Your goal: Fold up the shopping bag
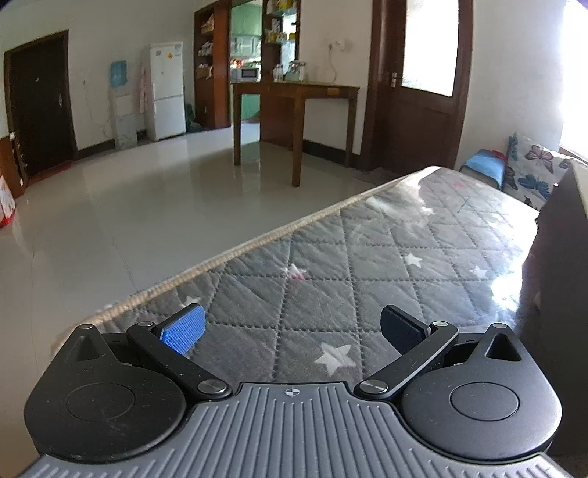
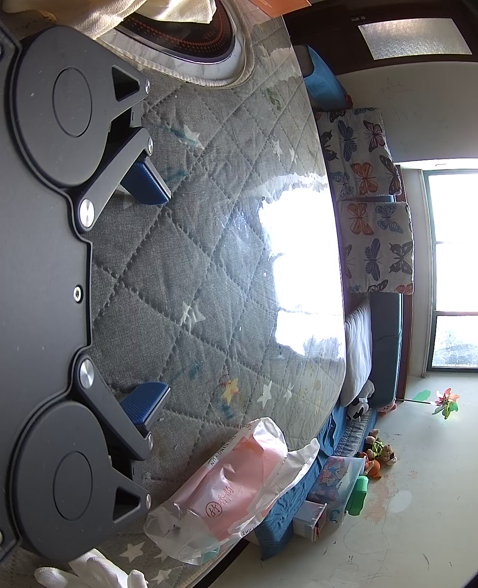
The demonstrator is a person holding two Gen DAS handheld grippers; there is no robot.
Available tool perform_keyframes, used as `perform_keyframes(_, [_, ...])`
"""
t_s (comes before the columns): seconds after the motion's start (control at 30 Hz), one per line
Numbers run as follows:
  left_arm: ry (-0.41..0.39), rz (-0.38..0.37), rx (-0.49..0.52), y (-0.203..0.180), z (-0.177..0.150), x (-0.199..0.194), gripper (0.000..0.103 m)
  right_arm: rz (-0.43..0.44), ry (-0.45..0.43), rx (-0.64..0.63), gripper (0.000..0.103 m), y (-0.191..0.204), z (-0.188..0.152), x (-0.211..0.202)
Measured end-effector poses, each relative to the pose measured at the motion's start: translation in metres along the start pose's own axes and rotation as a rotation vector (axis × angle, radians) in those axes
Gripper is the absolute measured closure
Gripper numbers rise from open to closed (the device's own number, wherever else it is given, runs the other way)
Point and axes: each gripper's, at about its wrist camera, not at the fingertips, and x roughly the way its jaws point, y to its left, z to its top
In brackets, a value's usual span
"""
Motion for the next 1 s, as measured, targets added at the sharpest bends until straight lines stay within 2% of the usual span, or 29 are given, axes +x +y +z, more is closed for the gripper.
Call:
perform_keyframes(0.33, [-0.059,-0.014,0.031,0.008,0.0,-0.035,0.0,0.0,0.0,0.0,0.0,0.0,0.0,0.0])
perform_keyframes(0.53, [-0.103,-0.024,0.115,0.0,-0.004,-0.061,0.0,0.0,0.0,0.0,0.0,0.0,0.0,0.0])
perform_keyframes(0.63, [-0.112,-0.042,0.152,0.001,-0.01,-0.077,0.0,0.0,0.0,0.0,0.0,0.0,0.0,0.0])
perform_keyframes(0.83, [-0.095,-0.104,0.14,0.004,-0.014,-0.091,0.0,0.0,0.0,0.0,0.0,0.0,0.0,0.0])
perform_keyframes(1.0, [-0.099,-0.113,0.155,0.005,-0.017,-0.099,0.0,0.0,0.0,0.0,0.0,0.0,0.0,0.0])
